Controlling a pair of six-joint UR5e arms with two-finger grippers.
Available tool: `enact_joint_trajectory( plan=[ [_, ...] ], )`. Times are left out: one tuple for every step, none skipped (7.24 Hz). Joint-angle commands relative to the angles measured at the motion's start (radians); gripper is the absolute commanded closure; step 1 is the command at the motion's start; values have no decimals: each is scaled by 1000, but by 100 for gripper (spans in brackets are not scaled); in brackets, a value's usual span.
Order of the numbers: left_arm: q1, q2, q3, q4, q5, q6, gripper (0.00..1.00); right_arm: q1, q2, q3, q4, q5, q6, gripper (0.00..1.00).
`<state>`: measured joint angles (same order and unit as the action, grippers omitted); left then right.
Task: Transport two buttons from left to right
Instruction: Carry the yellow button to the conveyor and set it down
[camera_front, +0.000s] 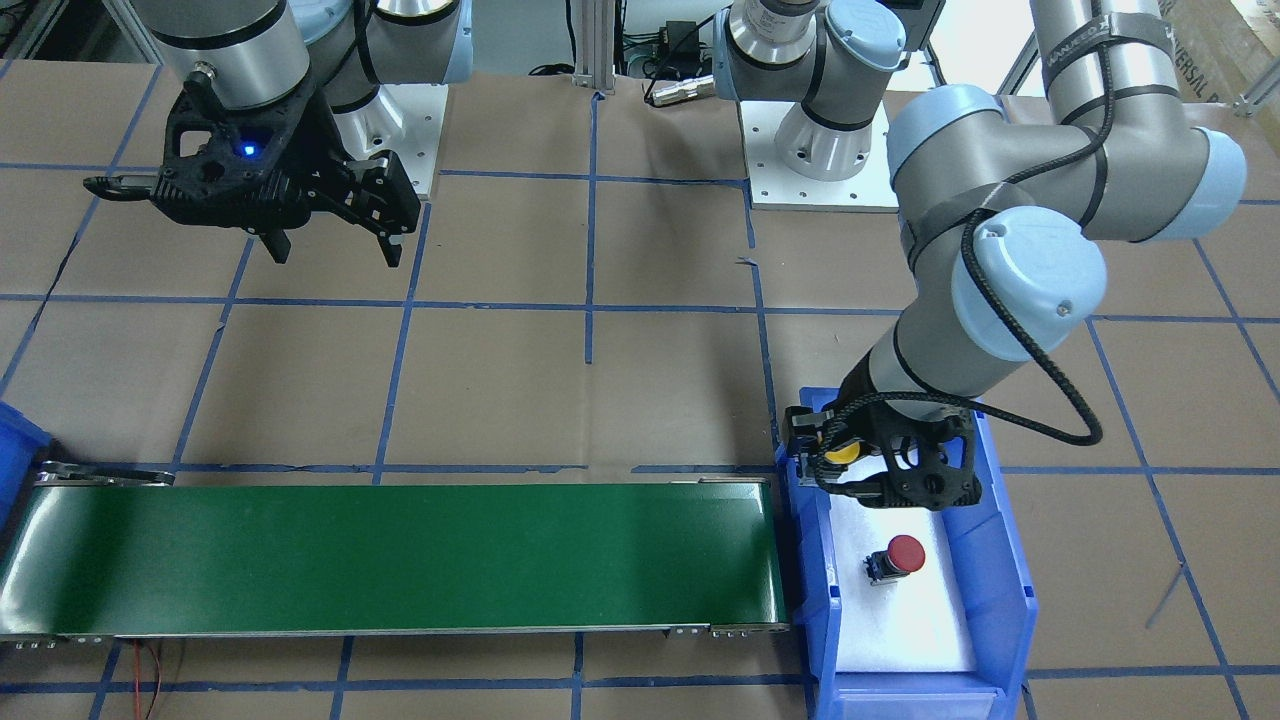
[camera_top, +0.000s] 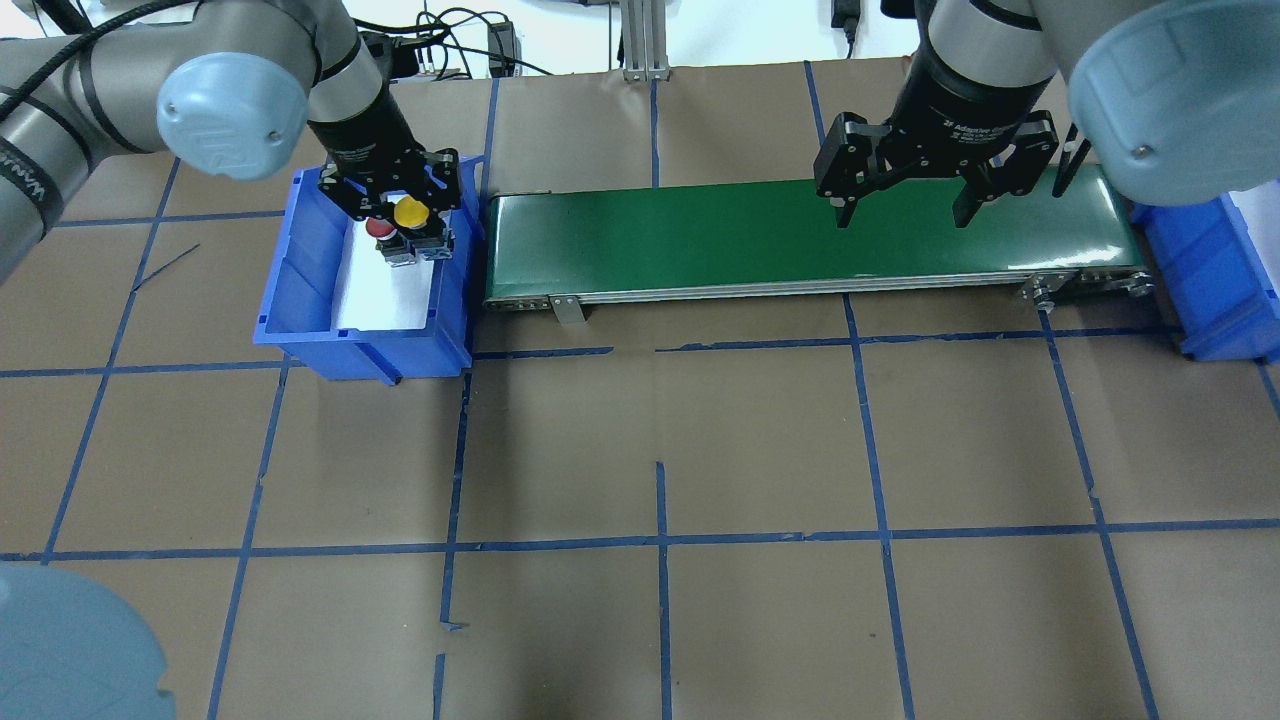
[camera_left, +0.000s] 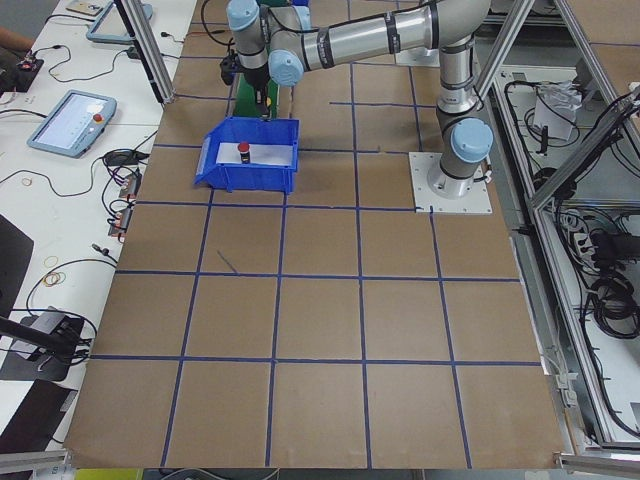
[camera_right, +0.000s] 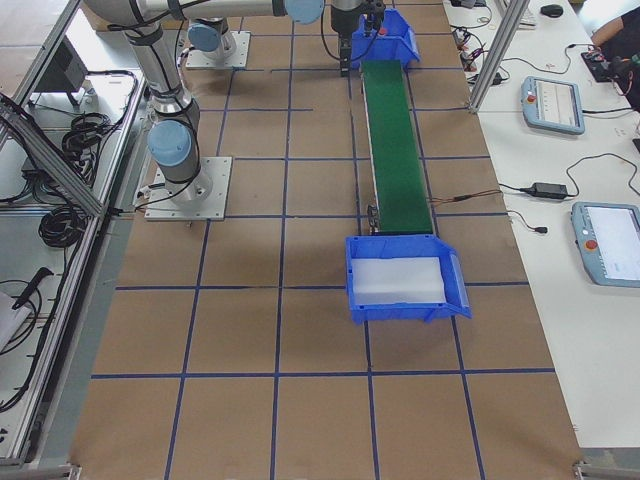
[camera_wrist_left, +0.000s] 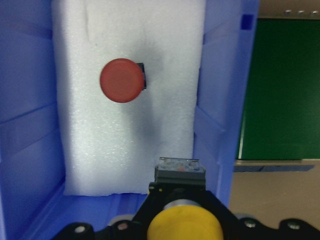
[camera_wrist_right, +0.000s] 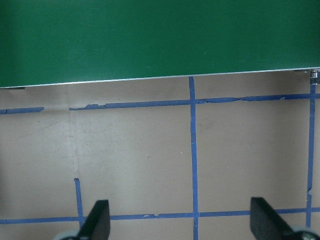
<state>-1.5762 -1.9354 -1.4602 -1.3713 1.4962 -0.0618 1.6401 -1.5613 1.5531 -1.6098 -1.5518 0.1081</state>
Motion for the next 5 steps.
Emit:
enact_joint_trajectory(
  plan=[
    [-68,-48,17,61,-54,-101,71,0,0,1,-1,-2,-2,0],
    [-71,-95,26,152,-54,-95,71,0,0,-1,1,-1,-5,0],
    [-74,-127,49,182,-54,-89,71,-2,1,-4,-8,15,-4,0],
    [-76,-155,57,189,-53,-90,71,0,1,1,-18,13,-7,0],
    [-76,-163,58,230,-53,-90,71,0,1,1,-18,12,-5,0]
  ],
)
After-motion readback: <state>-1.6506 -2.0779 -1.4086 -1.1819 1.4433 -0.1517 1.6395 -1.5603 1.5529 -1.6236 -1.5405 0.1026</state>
